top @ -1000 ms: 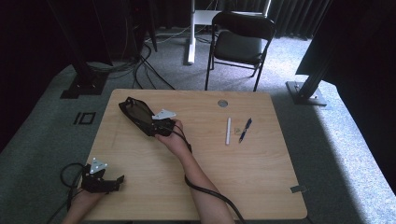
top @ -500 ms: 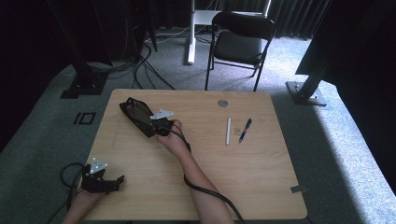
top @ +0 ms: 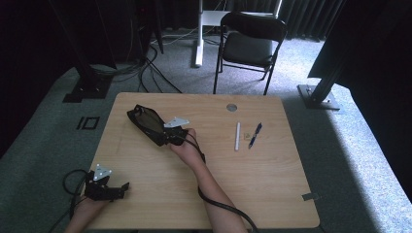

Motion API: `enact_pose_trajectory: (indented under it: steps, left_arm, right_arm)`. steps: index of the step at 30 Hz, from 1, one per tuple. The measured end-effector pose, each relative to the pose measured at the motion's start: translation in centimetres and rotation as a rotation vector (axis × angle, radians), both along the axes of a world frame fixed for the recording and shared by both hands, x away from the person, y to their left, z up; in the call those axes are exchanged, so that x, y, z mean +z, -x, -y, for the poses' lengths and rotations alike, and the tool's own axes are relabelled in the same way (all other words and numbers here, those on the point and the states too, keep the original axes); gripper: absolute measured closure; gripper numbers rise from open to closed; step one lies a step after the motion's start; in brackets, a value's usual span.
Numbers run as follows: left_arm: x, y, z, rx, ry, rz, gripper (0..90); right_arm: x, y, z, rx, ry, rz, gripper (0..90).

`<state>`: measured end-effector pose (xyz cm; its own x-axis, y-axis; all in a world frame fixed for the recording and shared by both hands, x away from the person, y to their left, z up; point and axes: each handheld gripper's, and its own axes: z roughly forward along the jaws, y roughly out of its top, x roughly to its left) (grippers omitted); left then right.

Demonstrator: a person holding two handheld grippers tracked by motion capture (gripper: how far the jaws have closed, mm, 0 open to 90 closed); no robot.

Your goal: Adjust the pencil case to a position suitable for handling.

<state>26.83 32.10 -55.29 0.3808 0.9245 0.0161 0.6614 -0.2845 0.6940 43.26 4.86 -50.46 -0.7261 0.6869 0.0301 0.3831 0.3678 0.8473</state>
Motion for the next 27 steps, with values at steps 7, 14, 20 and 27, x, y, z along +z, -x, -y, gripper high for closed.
enact_pose_trajectory:
  steps: [7,14,20,27]
  left_arm:
    - [0.0,0.0,0.0,0.000,0.000,0.000,0.6]
    - [0.0,0.0,0.0,0.000,-0.001,0.000,0.6]
    - [0.0,0.0,0.0,0.000,-0.001,-0.001,0.6]
    - [0.0,0.0,0.0,0.000,-0.001,-0.001,0.6]
  right_arm:
    - [0.0,0.7,1.0,0.000,0.021,0.011,73.2]
    - [0.1,1.6,2.2,-0.004,0.019,0.007,73.3]
    - [0.2,2.5,3.3,-0.009,0.020,0.010,73.3]
    - [0.0,3.6,4.7,-0.020,0.015,0.000,73.3]
